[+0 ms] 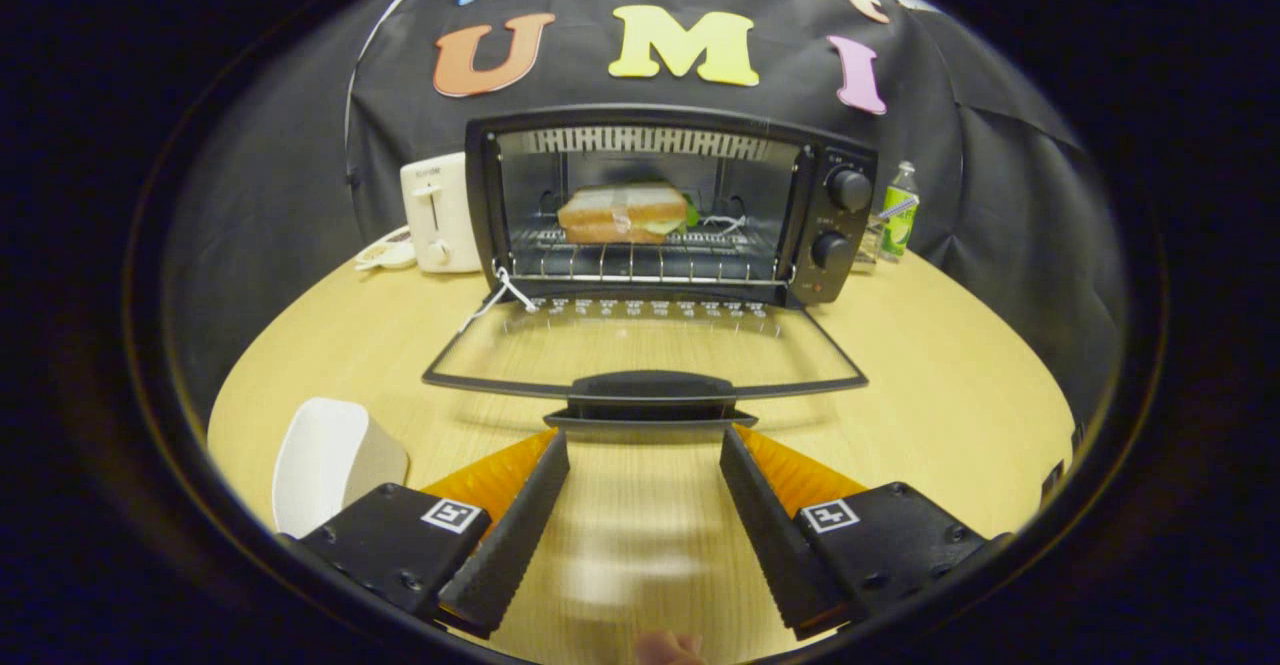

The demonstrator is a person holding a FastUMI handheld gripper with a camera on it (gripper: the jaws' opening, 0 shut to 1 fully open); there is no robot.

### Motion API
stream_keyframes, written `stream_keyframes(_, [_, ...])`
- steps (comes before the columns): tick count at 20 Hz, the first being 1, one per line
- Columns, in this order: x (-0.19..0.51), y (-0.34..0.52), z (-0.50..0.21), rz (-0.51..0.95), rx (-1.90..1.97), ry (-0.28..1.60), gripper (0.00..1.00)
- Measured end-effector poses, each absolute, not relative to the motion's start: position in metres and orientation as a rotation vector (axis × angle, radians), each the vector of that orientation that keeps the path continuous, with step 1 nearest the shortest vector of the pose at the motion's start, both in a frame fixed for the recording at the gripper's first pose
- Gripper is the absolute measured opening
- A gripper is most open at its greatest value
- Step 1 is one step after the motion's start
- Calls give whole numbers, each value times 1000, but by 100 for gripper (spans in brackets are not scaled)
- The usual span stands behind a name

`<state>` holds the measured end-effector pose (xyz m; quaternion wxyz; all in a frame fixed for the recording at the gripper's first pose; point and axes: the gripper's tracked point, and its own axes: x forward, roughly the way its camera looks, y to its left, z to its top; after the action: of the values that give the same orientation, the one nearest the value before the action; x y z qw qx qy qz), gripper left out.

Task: Open the toaster oven, put the food inside, and close the toaster oven door.

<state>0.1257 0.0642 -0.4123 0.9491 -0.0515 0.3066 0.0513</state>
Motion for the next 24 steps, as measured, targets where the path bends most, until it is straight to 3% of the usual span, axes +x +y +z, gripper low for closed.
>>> stream_keyframes(14, [130, 68, -412, 100, -70, 635, 100])
stream_keyframes(24, [140, 70, -362, 124, -40, 316, 100])
